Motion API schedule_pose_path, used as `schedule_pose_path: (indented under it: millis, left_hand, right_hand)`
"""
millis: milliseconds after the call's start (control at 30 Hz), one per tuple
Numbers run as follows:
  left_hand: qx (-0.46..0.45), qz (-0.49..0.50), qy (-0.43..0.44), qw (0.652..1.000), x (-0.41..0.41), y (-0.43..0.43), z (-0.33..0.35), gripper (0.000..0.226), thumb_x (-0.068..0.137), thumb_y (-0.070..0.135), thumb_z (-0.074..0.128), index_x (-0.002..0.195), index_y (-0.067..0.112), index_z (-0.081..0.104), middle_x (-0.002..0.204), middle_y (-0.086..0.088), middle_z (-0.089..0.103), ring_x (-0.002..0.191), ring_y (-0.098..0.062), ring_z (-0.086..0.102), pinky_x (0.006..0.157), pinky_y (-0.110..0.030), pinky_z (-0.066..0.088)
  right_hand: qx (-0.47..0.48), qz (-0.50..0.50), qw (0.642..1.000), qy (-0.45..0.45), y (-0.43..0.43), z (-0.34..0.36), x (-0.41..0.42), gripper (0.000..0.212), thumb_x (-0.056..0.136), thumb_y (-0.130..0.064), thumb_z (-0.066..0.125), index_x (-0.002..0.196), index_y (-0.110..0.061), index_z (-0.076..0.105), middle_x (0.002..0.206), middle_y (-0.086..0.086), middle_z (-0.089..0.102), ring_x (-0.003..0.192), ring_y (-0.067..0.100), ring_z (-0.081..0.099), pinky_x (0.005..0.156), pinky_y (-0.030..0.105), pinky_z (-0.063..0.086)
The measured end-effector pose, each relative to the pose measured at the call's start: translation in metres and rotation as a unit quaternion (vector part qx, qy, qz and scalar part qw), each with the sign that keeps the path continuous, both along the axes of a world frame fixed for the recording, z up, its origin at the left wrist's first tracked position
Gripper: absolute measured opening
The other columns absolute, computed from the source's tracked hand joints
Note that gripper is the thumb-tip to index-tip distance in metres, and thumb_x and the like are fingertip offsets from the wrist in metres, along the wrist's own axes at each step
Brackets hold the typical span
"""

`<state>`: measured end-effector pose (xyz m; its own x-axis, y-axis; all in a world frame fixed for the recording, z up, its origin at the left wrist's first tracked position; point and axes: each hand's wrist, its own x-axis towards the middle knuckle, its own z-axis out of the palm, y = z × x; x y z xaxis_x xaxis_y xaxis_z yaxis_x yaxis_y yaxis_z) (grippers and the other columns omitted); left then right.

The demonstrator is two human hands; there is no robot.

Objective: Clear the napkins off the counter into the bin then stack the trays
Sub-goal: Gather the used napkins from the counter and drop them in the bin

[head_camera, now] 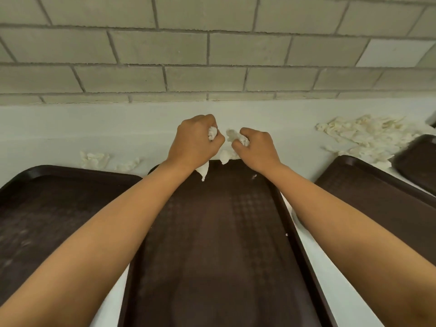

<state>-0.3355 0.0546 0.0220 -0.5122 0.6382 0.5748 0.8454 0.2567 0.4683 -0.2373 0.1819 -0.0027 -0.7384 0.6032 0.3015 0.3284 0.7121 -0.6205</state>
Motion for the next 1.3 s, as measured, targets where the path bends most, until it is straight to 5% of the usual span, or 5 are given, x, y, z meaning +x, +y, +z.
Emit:
schedule_pose_path:
  millis: [700, 1300]
  left_hand:
    - [-0.009, 0.027, 0.023, 0.999, 0.265, -0.020, -0.003, 0.013, 0.078, 0.013, 0.062, 0.073, 0.002, 0.058, 0.067, -0.007, 0.058, 0.060, -0.018, 0.048, 0.058, -0.028, 0.037]
    - [-0.011, -0.010, -0.021, 1.000, 0.404, -0.074, -0.007, 0.016, 0.079, 0.014, 0.062, 0.067, 0.011, 0.052, 0.063, 0.004, 0.050, 0.057, -0.016, 0.046, 0.058, -0.024, 0.033]
  right_hand:
    - [0.008, 0.052, 0.999, -0.003, -0.010, 0.005, 0.261, 0.037, 0.081, -0.014, 0.055, 0.052, -0.020, 0.033, 0.050, -0.004, 0.040, 0.047, 0.010, 0.035, 0.047, 0.024, 0.027]
    - [-0.011, 0.013, 1.000, 0.013, -0.068, 0.004, 0.408, 0.040, 0.083, -0.015, 0.056, 0.051, -0.019, 0.032, 0.049, -0.006, 0.036, 0.048, 0.009, 0.031, 0.045, 0.018, 0.029]
